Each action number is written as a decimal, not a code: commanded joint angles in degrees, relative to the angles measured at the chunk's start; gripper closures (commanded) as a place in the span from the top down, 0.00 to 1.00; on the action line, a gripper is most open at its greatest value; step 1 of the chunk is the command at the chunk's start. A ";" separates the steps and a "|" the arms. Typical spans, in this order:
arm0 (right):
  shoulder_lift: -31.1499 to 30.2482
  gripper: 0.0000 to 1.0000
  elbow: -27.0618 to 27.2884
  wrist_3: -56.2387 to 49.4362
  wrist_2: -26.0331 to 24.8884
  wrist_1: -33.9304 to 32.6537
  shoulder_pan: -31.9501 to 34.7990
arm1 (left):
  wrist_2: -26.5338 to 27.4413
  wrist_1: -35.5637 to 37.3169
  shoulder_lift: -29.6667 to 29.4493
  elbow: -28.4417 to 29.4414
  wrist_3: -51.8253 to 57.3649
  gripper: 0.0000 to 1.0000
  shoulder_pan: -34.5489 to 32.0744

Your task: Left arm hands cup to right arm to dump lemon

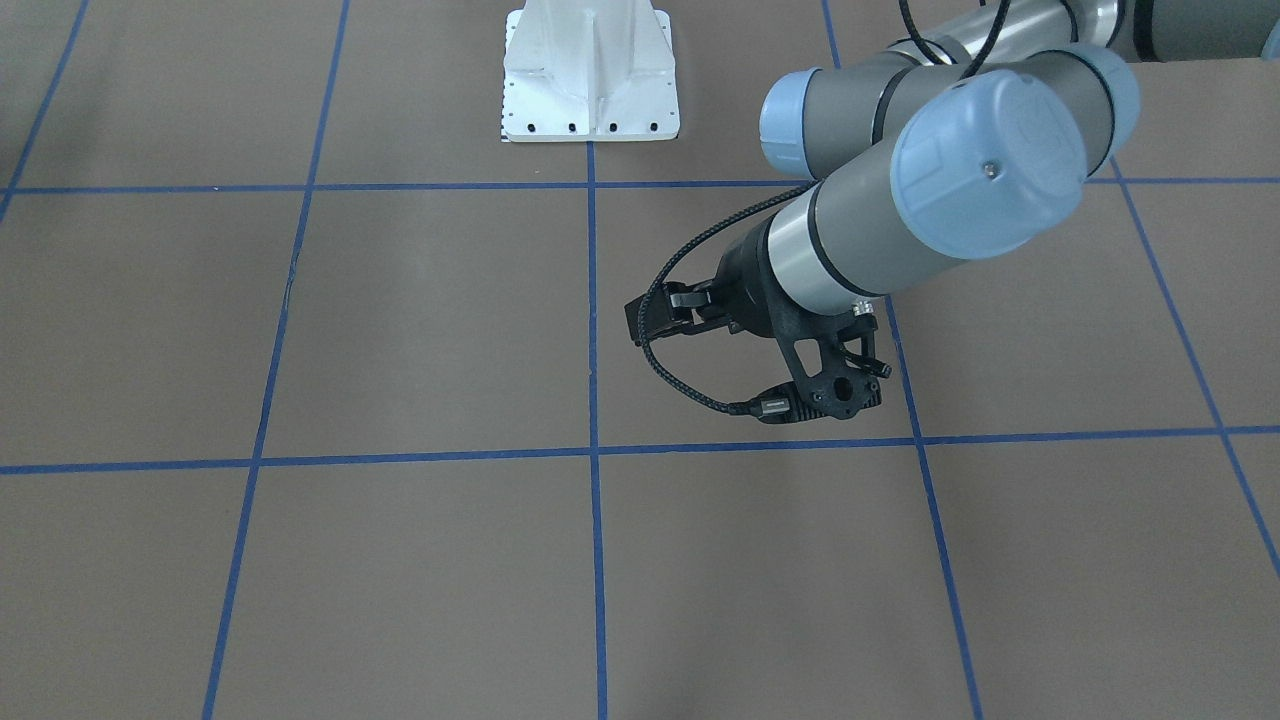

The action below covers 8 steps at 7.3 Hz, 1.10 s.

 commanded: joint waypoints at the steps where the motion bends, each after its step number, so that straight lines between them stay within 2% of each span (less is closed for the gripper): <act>1: 0.16 0.00 -0.22 3.83 -0.09 0.07 -0.04 | 0.10 0.00 -0.03 0.08 0.00 1.00 0.04; 8: 0.95 0.00 -0.22 11.48 -0.44 1.92 -0.04 | 1.59 0.00 -0.12 0.08 0.09 1.00 0.04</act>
